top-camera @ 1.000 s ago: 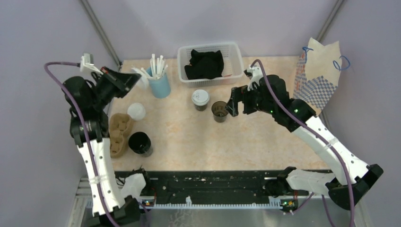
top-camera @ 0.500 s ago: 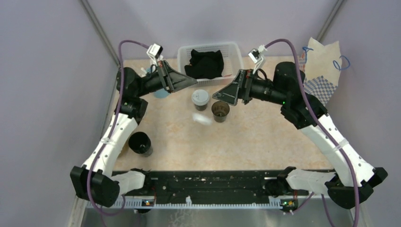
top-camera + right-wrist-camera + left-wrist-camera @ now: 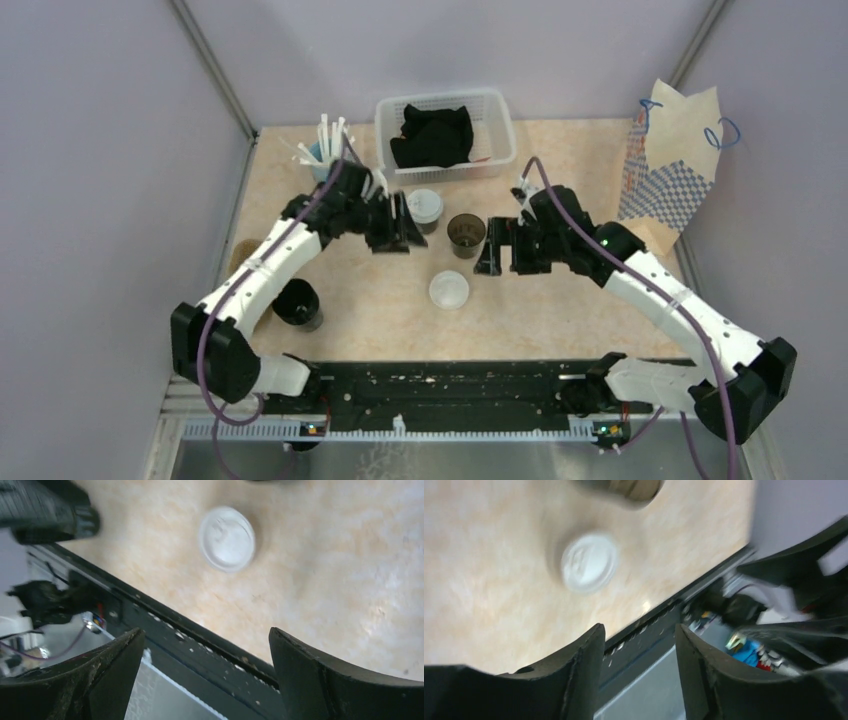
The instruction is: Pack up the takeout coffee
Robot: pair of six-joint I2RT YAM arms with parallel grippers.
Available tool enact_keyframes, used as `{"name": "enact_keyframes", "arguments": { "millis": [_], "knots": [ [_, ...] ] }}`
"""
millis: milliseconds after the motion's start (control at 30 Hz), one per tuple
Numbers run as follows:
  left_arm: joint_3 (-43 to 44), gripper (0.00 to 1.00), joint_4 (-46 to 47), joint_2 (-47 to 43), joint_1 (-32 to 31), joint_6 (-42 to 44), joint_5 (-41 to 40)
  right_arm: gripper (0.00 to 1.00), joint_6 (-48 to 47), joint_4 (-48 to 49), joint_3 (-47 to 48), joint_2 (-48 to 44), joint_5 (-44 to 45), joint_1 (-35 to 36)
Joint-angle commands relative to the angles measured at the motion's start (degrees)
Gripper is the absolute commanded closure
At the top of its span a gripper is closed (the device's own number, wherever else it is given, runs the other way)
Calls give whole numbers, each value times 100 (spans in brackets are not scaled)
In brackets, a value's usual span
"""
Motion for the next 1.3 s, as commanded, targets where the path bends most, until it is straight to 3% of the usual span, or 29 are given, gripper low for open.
{"name": "enact_keyframes", "arguments": {
  "millis": [0,67,133,267,467,667,933,1000,1100,1200,1267],
  "knots": [
    [-1101,35,-589,19,-846,461,-694,6,-271,-491,-377,-261,228,4],
    [-1614,32,-5,166,-1053,79,-633,6,-258,-448,-443,-234,237,6],
    [-2019,40,539,470,-1094,-376,-532,7,-204,-360,-432,-174,201,6],
    [-2040,50,819,885,-1178,-850,-1430,7,-22,-193,-421,-253,188,1],
    [-1971,48,1674,1477,-1241,-853,-1584,7,-64,-354,-449,-421,258,4],
    [-1742,51,1764,1929,-1417,-809,-1795,7,-32,-370,-464,-510,230,6],
    [-1327,88,1515,2246,-1455,-584,-2129,6,-215,-449,-326,-485,228,2],
    [-1195,99,1179,2198,-1455,-566,-2028,6,-267,-503,-294,-499,240,5],
    [-1201,100,884,1696,-1384,-675,-1424,6,-510,-660,-131,-526,244,5],
    [-1369,100,1147,918,-1192,-1118,67,4,-853,-647,89,-696,27,4],
    [-1607,100,2067,412,-1111,-1827,1151,3,-977,-465,208,-849,-313,3]
  ]
}}
